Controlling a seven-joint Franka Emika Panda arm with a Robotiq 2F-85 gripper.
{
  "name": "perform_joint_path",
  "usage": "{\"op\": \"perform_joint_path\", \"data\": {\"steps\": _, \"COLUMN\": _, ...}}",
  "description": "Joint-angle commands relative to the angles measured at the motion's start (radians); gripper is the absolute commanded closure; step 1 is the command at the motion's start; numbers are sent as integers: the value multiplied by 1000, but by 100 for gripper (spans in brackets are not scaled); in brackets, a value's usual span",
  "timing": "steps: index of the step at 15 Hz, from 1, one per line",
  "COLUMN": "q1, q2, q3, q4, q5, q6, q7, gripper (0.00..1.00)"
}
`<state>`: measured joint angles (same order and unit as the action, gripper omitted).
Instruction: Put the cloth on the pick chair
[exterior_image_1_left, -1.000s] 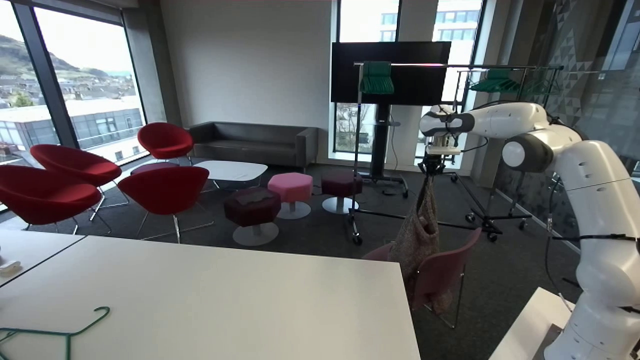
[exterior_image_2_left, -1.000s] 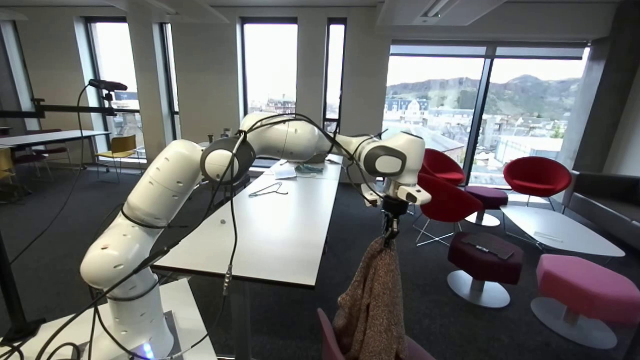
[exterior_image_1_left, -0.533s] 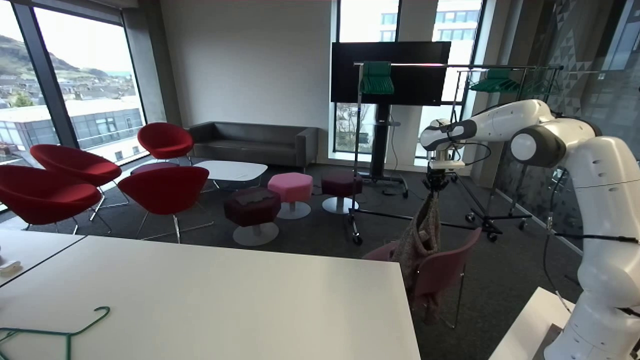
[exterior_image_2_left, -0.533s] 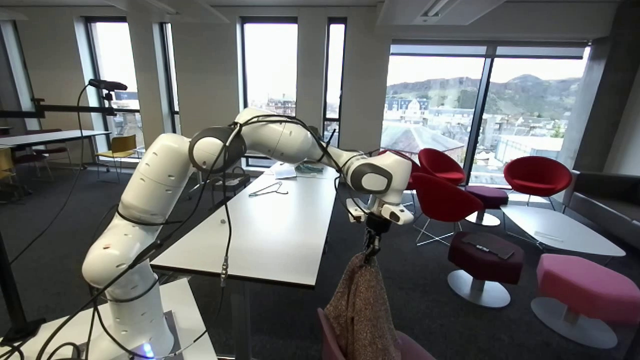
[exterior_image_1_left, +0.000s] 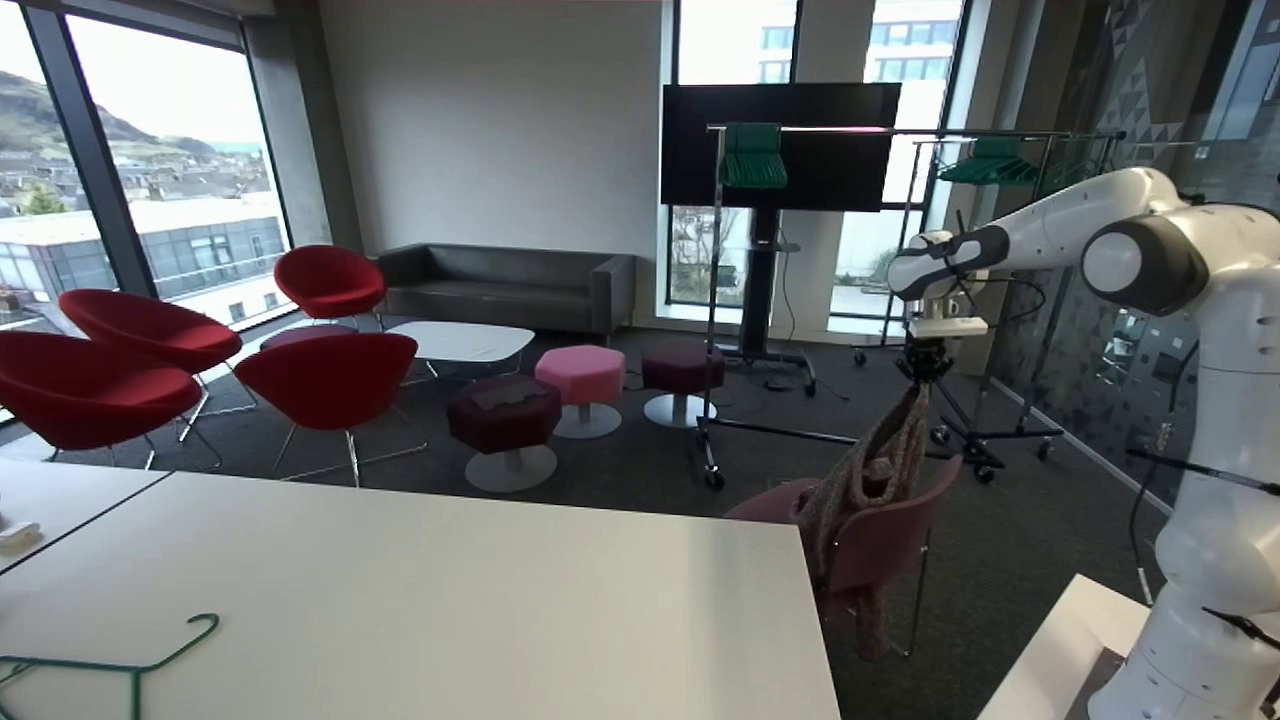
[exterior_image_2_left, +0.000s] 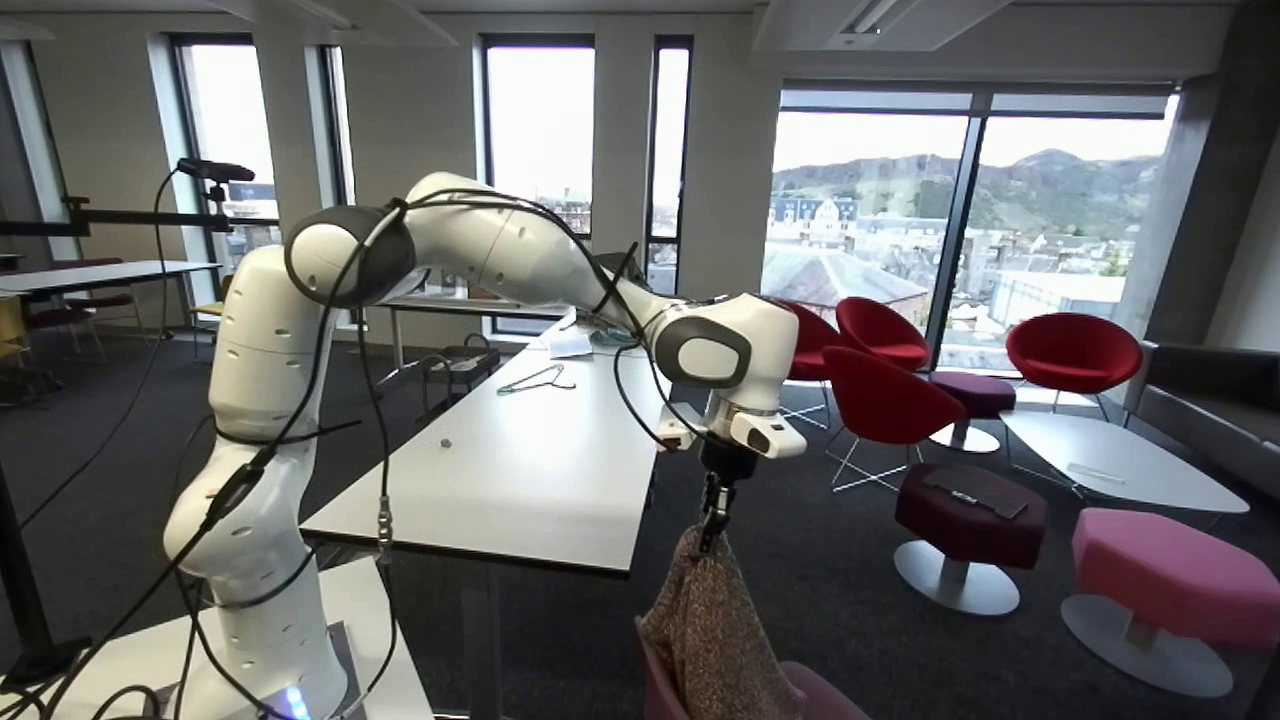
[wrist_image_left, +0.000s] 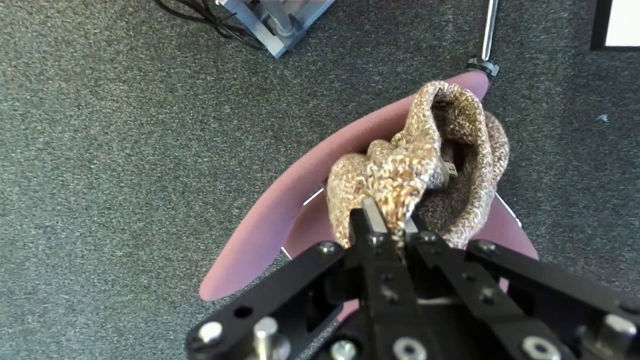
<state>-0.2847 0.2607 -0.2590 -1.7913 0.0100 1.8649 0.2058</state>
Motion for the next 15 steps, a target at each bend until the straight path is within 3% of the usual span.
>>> {"op": "perform_joint_path", "data": {"steps": 1, "q1": 13, "q2": -189, "q3": -19, "q4": -187, "q5": -66, "q6": 39, "q7": -9, "gripper": 99}}
{"op": "perform_joint_path", "data": {"steps": 7, "q1": 20, "q2": -309, "q3": -4, "q4": -349, "q5": -117, "q6": 11, "q7": 12, "gripper": 99}}
{"op": "perform_joint_path", "data": {"steps": 15, "q1": 9, "q2": -222, "q3": -9, "q4": -524, "q5": -120, "q6": -158, "q7": -130, "gripper": 99}}
